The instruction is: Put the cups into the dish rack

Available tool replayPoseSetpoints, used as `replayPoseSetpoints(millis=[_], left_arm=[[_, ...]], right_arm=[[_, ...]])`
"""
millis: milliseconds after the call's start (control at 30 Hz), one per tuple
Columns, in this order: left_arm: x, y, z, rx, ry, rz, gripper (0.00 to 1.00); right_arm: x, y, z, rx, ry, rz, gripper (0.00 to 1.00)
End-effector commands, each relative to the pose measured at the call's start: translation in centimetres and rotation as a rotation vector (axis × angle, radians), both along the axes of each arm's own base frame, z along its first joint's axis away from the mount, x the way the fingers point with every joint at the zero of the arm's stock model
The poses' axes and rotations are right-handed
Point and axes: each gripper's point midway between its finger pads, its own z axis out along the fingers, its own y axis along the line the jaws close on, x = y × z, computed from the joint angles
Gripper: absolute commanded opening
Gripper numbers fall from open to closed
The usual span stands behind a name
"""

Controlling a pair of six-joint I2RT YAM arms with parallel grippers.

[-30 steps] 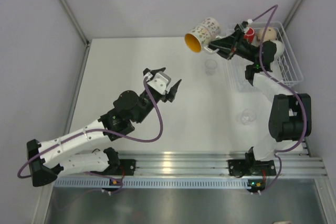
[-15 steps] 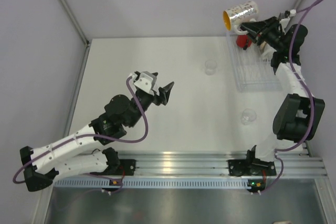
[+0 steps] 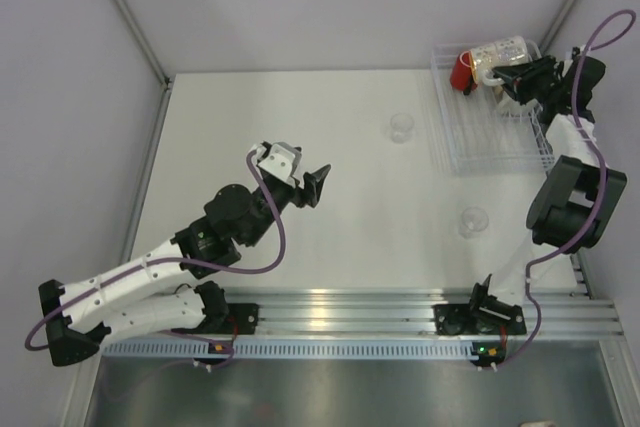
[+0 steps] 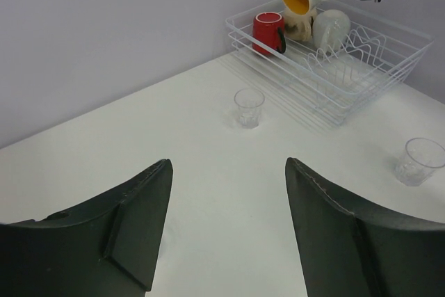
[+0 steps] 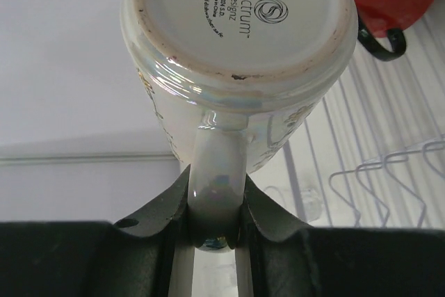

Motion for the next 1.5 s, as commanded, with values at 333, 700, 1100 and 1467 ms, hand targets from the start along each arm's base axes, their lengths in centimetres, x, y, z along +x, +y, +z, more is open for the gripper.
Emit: replayPoseSetpoints(millis=[333, 700, 1100, 1467], left_arm=[[-0.6, 0.3, -0.6, -0.01, 0.009, -0.014, 0.71], [-0.8, 1.0, -1.2, -0.008, 0.01, -0.004, 0.71], [-1.2, 2.2, -0.7, -0.026, 0.001, 0.008, 0.71], [-1.4, 3.0, -0.5, -0.031, -0.002, 0.02, 0.72]], right_arm=[[3.2, -3.3, 3.0, -0.485, -0.148, -0.069, 0.0], [4.4, -2.3, 1.2, -0.6, -0.089, -0.199, 0.0], [4.8, -1.2, -1.0, -0.738, 0.034, -0.321, 0.0], [4.7, -1.1, -3.1, -0.833, 0.155, -0.434, 0.0]])
